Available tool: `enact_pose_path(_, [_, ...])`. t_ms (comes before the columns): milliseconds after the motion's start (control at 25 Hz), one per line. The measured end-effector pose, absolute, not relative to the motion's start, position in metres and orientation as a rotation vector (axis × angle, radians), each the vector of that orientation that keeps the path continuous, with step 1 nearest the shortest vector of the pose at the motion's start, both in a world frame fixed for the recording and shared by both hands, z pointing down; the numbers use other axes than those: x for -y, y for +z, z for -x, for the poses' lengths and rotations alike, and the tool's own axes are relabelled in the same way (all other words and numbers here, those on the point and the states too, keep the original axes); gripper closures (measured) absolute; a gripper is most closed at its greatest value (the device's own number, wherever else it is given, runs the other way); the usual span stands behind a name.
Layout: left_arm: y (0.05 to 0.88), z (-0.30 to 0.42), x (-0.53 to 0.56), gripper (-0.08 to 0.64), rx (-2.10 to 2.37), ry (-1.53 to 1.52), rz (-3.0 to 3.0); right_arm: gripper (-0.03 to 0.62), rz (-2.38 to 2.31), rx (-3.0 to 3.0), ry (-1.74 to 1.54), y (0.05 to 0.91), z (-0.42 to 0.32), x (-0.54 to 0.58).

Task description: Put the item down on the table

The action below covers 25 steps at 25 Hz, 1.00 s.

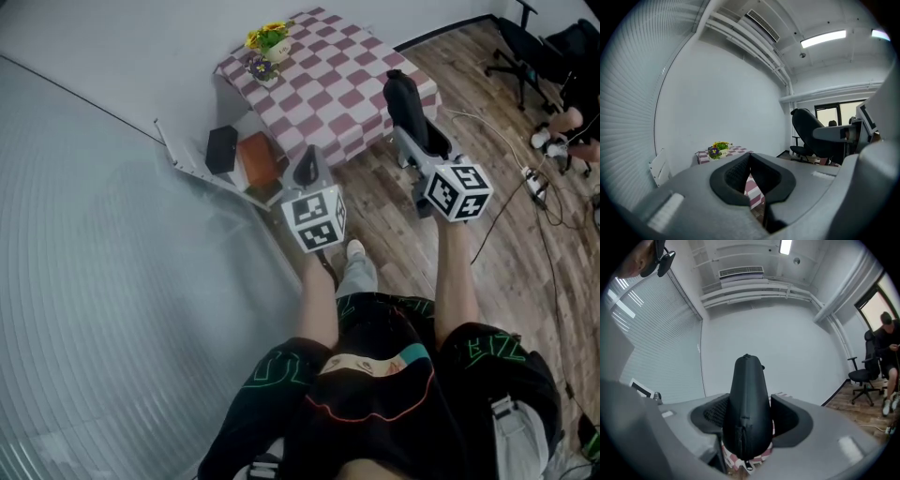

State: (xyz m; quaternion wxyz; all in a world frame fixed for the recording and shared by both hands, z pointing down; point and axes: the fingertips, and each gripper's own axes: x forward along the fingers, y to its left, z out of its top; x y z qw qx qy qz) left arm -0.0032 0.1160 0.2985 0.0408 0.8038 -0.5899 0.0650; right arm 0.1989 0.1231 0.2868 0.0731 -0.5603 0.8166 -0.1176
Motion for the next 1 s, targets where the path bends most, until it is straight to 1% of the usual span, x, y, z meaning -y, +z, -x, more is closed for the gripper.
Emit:
enact_pose_path(360, [0.303,0.036,-0.014,0.552,1.793,0.190,-2.461,0.322,1.707,-2.445,-0.365,0.287,-0.170,-0.019])
enact_pose_path(680, [0.320,0.082,0.067,0.552,1.810,0.117,-2.368,0.322,1.734,-2.527,-0.360,0.298,-0.124,0.071])
enact_pose_path(1000, [0.341,0.091,0.121,0.552,1.752,0.059,-2.344,0.324,1.790,-2.574,-0.342,0.306,-0.107,0.116])
